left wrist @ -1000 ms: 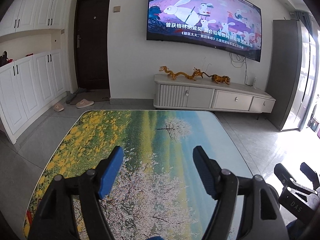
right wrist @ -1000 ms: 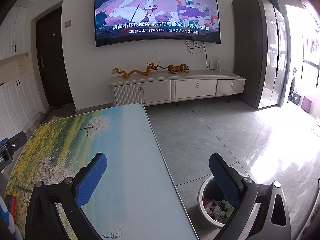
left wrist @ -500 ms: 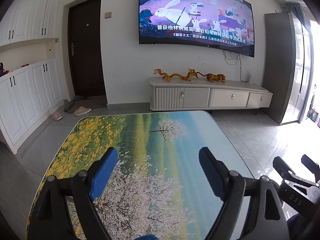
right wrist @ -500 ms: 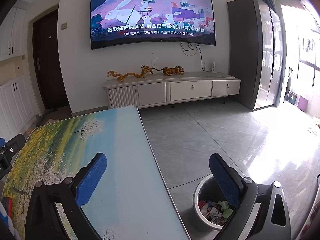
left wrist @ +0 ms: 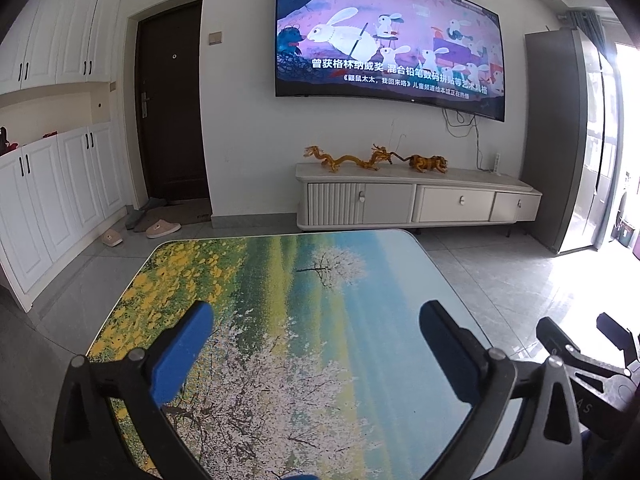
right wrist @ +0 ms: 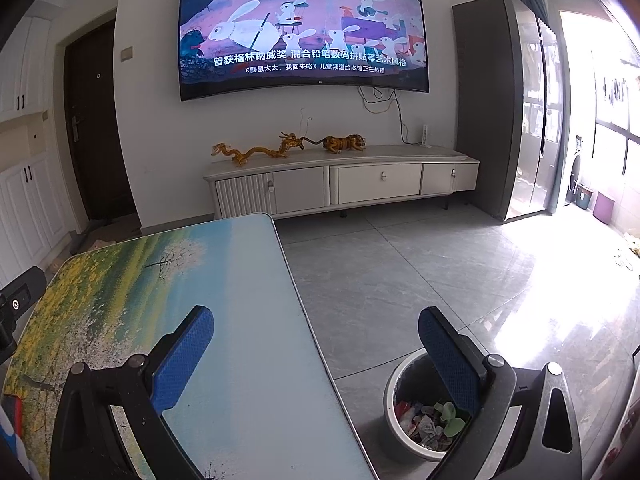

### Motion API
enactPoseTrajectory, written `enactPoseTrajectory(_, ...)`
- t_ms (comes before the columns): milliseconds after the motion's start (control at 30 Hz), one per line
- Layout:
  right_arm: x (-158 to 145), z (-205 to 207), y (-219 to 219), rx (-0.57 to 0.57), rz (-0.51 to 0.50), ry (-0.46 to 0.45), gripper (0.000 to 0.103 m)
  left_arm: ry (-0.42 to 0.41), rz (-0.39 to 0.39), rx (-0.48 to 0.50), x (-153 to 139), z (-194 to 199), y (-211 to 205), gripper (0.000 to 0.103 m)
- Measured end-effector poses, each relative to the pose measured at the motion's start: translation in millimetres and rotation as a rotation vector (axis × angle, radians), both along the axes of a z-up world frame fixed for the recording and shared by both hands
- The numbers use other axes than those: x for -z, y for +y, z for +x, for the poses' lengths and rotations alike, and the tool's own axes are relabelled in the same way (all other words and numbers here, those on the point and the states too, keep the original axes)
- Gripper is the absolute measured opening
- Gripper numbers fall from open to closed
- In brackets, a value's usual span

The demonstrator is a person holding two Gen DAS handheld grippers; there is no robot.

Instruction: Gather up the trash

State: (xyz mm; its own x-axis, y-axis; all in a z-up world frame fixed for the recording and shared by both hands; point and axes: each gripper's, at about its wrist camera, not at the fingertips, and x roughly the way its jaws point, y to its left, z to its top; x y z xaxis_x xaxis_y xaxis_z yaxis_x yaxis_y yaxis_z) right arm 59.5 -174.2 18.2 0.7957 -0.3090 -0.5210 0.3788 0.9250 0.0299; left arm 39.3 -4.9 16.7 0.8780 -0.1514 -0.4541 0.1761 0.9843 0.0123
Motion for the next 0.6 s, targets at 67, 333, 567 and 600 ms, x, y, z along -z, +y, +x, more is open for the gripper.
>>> enactPoseTrajectory(67, 0, 0, 0, 0.002, 0.0, 0.0, 0.103, -0.006, 0.003, 0.006, -1, -2, -3, 0.103)
enactPoseTrajectory(333, 3, -7, -4, 0.033, -0.005, 0.003, 0.103, 0.009, 0.014, 0.043, 6, -6, -13, 0.103)
enactPoseTrajectory(567, 5, -10, -11, 0.067, -0.002, 0.007, 0.103, 0.024, 0.041, 0.067, 10, -6, -22, 0.103)
enactPoseTrajectory(600, 6, -11, -12, 0.071, -0.003, 0.008, 0.103, 0.029, 0.042, 0.068, 11, -5, -22, 0.103)
